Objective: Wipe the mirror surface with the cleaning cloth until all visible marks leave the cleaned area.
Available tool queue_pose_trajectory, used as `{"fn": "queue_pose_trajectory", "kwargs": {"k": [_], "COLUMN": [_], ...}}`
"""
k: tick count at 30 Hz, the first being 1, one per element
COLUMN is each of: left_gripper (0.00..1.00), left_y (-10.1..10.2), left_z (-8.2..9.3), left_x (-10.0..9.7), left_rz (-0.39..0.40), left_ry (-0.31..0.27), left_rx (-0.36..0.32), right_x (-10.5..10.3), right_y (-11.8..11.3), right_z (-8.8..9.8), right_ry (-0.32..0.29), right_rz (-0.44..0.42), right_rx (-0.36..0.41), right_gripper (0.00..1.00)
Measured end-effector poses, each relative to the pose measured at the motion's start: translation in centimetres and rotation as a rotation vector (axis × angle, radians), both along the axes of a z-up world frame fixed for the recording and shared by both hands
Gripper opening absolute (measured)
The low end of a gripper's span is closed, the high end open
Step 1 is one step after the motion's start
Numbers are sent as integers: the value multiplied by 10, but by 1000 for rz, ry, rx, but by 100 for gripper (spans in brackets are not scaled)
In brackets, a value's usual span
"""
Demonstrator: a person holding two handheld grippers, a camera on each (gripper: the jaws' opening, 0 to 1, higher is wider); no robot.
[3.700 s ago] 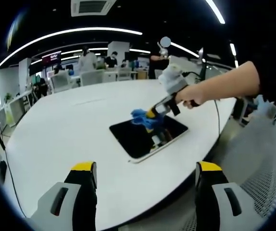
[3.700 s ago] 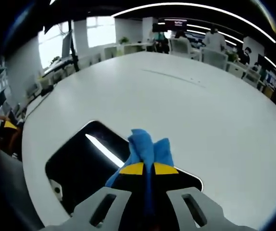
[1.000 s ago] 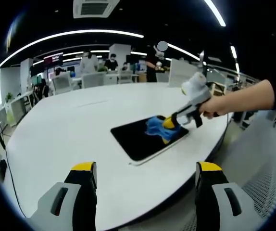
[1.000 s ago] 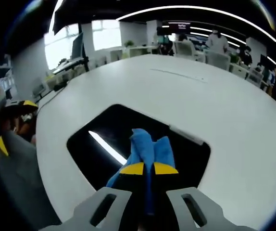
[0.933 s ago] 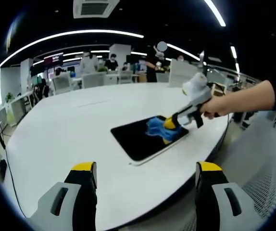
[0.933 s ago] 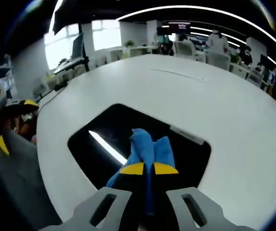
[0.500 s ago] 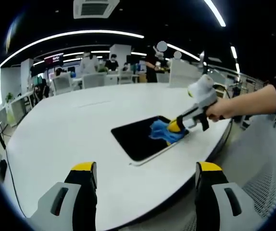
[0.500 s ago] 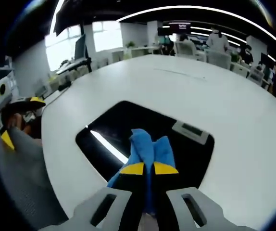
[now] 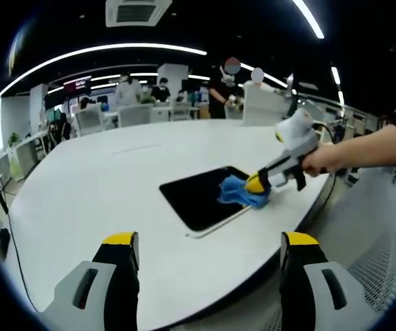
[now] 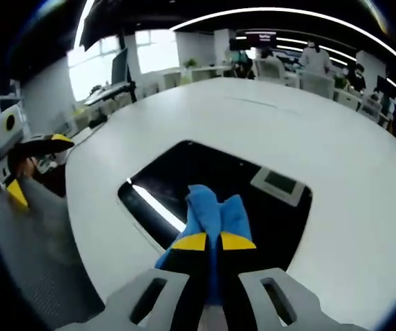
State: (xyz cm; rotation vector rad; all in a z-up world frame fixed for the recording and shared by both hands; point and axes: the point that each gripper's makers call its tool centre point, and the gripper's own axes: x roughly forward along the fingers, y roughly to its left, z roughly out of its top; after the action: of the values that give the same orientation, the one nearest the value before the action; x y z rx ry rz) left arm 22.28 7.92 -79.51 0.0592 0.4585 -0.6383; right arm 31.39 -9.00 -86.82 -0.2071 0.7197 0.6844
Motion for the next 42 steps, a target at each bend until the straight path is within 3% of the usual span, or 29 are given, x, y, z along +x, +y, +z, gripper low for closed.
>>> {"fn": "queue_pose_trajectory", "kwargs": {"k": [16,36,42], "left_gripper": [84,83,83], "left_y": [0,1,1], "left_z": [0,0,0], "left_x": [0,-1,-1], "left_rz": [-3,3,5], "left_ry": [2,1,-1], "left_rx": [6,8,7], "right_x": [-16,-16,-13], "right_y": [2,2,-8], "right_z": [0,1,1], "right_ry": [12,12,15], "right_rz": [1,26,12], "right_rx": [33,35,31], "right_gripper": [0,0,0]}}
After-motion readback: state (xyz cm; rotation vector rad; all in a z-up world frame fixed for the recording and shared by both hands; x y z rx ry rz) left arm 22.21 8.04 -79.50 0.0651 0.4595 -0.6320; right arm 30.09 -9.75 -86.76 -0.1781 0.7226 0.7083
